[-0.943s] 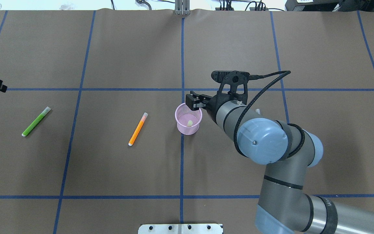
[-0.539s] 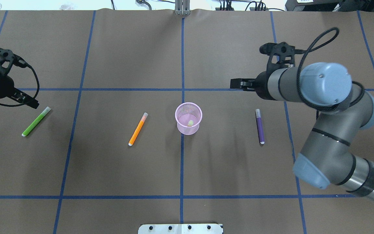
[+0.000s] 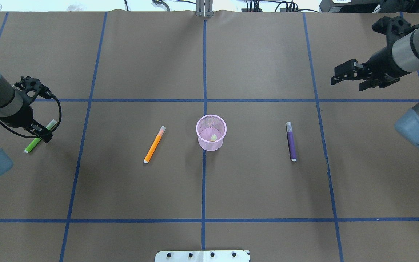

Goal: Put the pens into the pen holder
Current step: 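Grasp the green marker with the left gripper while the right gripper withdraws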

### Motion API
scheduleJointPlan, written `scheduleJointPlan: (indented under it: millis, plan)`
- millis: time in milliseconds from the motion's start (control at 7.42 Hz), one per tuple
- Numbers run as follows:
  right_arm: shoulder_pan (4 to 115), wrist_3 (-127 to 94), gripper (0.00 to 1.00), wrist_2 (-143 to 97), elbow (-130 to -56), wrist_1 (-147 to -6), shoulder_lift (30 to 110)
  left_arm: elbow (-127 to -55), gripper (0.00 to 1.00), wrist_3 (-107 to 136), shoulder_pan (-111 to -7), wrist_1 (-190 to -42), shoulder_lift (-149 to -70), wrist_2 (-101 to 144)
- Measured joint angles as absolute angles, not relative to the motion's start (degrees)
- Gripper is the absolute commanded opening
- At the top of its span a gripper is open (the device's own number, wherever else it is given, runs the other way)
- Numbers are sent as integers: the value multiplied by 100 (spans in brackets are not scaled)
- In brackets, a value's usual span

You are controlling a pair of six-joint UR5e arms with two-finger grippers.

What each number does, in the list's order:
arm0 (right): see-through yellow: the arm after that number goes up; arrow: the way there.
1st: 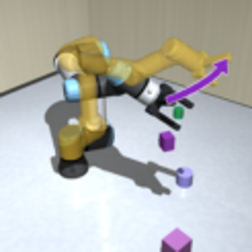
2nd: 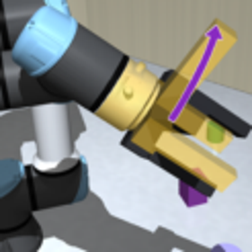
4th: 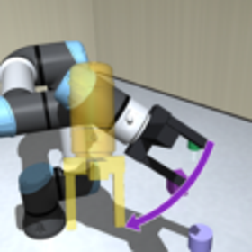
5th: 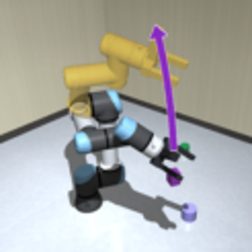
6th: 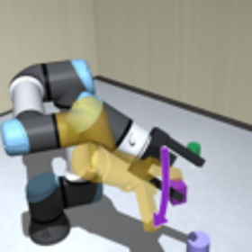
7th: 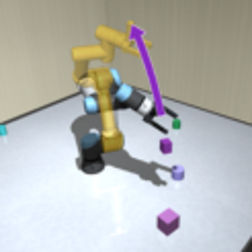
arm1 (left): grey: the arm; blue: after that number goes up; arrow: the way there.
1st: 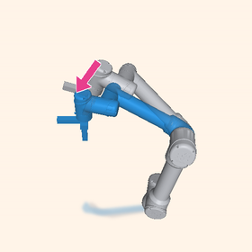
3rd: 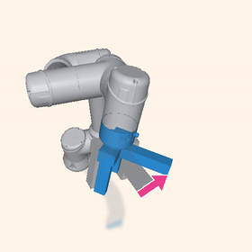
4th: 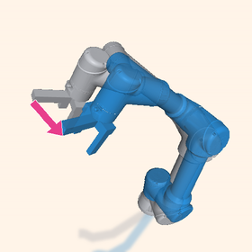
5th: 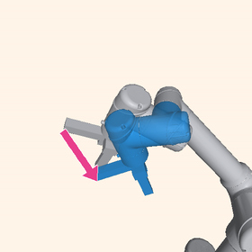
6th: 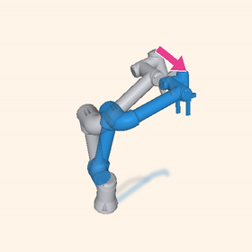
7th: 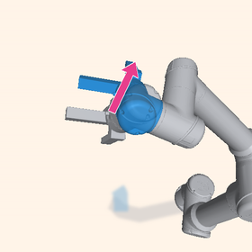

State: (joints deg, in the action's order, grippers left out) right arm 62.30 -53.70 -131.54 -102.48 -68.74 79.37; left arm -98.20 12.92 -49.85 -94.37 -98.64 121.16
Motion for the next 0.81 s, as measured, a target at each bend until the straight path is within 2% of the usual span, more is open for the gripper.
scheduleJointPlan:
  millis: [135,539,808]
  plan:
    - [6572,-4749,99,-13464,-10021,-6911,8101,-9810,82,1040,-4950,-9030,-10000,12121]
    - [7339,-3060,99,-14181,-9091,-6926,8265,-9472,82,274,-4947,-8480,-10366,12105]
    - [7426,-2834,99,-14261,-8999,-6890,8321,-9101,74,149,-4963,-8453,-10615,12108]
